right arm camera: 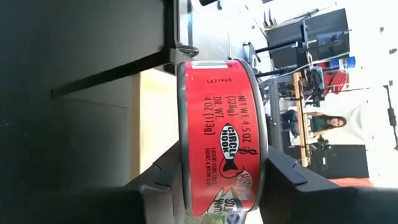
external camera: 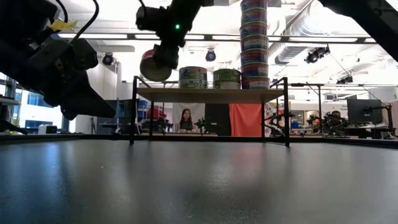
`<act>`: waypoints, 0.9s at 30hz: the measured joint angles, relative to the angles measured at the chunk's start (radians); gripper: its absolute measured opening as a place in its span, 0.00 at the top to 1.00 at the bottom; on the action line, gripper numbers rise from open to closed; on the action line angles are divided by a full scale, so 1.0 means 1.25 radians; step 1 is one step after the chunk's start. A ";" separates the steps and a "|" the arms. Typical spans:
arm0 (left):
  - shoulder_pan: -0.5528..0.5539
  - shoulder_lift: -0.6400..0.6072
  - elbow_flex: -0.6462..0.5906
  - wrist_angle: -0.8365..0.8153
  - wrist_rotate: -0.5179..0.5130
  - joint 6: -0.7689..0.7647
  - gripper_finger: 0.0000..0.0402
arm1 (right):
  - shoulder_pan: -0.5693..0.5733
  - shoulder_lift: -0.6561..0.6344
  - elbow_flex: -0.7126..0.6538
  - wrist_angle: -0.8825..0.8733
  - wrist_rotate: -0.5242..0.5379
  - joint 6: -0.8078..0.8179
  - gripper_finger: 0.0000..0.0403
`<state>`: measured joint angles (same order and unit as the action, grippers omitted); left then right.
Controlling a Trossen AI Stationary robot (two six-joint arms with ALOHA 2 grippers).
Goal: Stack canned seafood by type on shelf
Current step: Put the red tuna can on the shelf
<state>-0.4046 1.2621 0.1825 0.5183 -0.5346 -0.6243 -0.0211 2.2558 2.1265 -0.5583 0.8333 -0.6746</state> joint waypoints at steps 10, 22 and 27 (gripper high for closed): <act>0.000 0.000 0.000 -0.011 0.000 0.006 1.00 | -0.025 0.028 0.000 0.004 0.030 -0.041 0.71; 0.000 0.000 0.000 -0.030 0.000 0.006 1.00 | -0.046 0.028 0.000 0.003 -0.054 -0.031 0.42; 0.000 0.000 0.000 -0.040 0.000 0.006 1.00 | -0.040 0.028 0.000 0.002 -0.066 -0.032 0.34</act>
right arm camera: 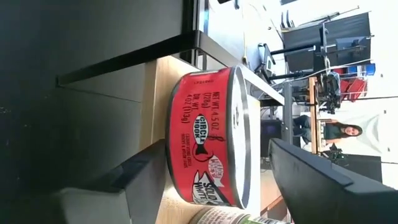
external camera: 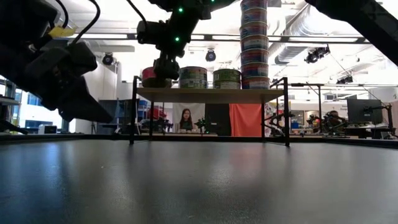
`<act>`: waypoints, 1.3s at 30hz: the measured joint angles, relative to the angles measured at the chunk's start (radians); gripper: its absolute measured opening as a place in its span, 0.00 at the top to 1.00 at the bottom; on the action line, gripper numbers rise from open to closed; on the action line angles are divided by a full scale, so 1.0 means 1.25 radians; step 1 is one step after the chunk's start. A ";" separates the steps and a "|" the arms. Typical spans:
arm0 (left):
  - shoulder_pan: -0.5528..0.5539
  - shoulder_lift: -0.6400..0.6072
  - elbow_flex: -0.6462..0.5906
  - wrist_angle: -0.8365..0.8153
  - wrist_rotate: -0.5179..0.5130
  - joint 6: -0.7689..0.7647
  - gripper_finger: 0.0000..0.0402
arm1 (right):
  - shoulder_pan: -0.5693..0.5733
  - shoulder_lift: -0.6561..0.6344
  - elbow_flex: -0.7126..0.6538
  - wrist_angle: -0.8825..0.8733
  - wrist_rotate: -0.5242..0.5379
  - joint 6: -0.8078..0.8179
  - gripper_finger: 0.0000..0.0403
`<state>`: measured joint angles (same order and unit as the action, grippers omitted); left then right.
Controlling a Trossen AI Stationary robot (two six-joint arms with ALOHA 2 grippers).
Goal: Stack canned seafood by type on shelf
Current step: Put the red tuna can on the shelf, then return to Home Position
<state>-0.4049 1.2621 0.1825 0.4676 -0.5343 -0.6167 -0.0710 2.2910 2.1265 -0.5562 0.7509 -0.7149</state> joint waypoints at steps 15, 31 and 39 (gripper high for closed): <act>0.000 0.000 0.000 -0.050 0.000 -0.028 1.00 | -0.003 -0.001 0.020 -0.043 0.000 0.120 0.33; 0.000 0.000 0.000 -0.047 0.000 -0.030 1.00 | 0.028 -0.017 0.053 -0.081 0.000 0.271 0.38; 0.000 0.000 0.001 -0.031 0.030 -0.048 1.00 | 0.097 -0.080 0.048 -0.402 -0.199 0.636 0.83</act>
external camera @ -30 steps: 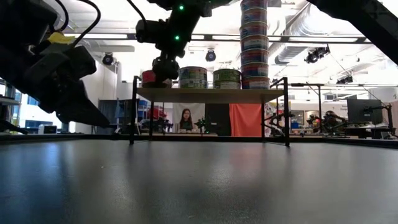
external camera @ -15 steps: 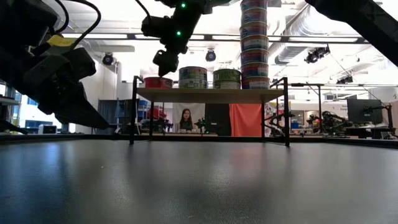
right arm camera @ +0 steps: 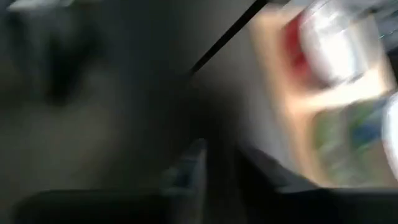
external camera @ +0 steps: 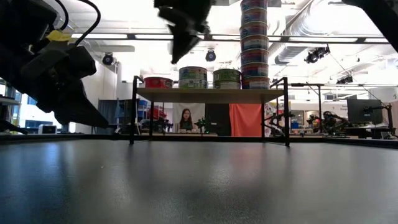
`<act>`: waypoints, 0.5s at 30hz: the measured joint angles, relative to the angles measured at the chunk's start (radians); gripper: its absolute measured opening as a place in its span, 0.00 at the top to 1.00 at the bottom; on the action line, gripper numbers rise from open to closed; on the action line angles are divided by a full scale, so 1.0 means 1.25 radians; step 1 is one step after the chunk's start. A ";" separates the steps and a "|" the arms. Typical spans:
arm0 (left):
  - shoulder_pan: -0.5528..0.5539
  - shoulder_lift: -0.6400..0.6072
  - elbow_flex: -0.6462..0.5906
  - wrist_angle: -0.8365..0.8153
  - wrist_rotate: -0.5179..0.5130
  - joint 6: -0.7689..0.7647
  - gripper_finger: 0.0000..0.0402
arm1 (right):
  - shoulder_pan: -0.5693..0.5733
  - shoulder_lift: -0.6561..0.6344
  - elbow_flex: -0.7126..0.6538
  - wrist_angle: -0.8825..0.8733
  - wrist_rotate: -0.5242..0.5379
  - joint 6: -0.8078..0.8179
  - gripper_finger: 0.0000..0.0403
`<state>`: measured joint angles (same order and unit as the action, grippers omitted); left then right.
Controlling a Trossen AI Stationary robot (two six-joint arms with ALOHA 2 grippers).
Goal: Stack canned seafood by type on shelf
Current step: Return to Home Position
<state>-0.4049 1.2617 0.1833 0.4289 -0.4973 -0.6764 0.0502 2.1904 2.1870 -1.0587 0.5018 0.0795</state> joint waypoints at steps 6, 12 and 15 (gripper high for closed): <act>0.010 0.000 0.000 0.203 0.016 0.082 1.00 | 0.034 -0.048 -0.106 -0.134 -0.218 0.039 0.96; 0.098 0.000 0.020 0.319 0.158 0.171 1.00 | 0.104 -0.234 -0.473 0.004 -0.320 0.210 0.99; 0.174 -0.001 0.058 0.241 0.294 0.260 1.00 | 0.142 -0.367 -0.673 0.104 -0.341 0.398 1.00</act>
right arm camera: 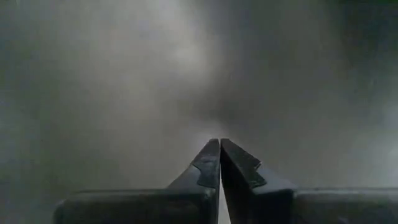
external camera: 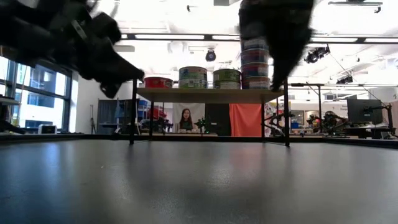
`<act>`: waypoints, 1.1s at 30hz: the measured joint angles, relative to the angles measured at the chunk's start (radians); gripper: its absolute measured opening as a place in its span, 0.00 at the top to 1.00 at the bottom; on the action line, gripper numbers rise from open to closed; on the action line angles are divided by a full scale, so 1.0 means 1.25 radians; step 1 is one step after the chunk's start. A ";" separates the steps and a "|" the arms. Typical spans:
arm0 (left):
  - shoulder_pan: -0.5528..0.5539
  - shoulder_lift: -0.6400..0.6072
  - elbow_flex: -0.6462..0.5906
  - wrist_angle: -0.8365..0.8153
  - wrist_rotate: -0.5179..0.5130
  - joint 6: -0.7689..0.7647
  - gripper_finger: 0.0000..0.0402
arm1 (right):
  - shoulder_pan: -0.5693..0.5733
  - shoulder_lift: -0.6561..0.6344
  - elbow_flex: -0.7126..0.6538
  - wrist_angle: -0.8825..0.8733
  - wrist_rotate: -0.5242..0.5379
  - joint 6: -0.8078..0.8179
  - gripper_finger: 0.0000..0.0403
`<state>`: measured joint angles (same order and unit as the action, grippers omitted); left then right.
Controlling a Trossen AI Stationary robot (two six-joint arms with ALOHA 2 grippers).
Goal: Stack canned seafood by type on shelf
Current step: Return to Home Position
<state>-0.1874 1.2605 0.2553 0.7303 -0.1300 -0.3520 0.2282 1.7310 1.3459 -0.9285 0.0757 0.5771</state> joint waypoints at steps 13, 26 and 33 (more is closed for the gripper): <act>0.292 -0.436 -0.090 -0.248 0.250 0.066 1.00 | 0.095 -0.266 -0.320 0.235 -0.049 0.404 1.00; 0.129 -0.679 -0.196 -0.295 -0.023 -0.047 1.00 | 0.049 -0.263 -0.328 0.295 -0.073 0.242 1.00; 0.076 -0.691 -0.196 -0.298 -0.093 -0.010 1.00 | 0.061 -0.316 -0.385 0.301 -0.082 0.247 1.00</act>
<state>-0.0929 0.3972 0.0109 0.3581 -0.2459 -0.3649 0.3039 1.3354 0.8647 -0.5523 -0.0273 0.8858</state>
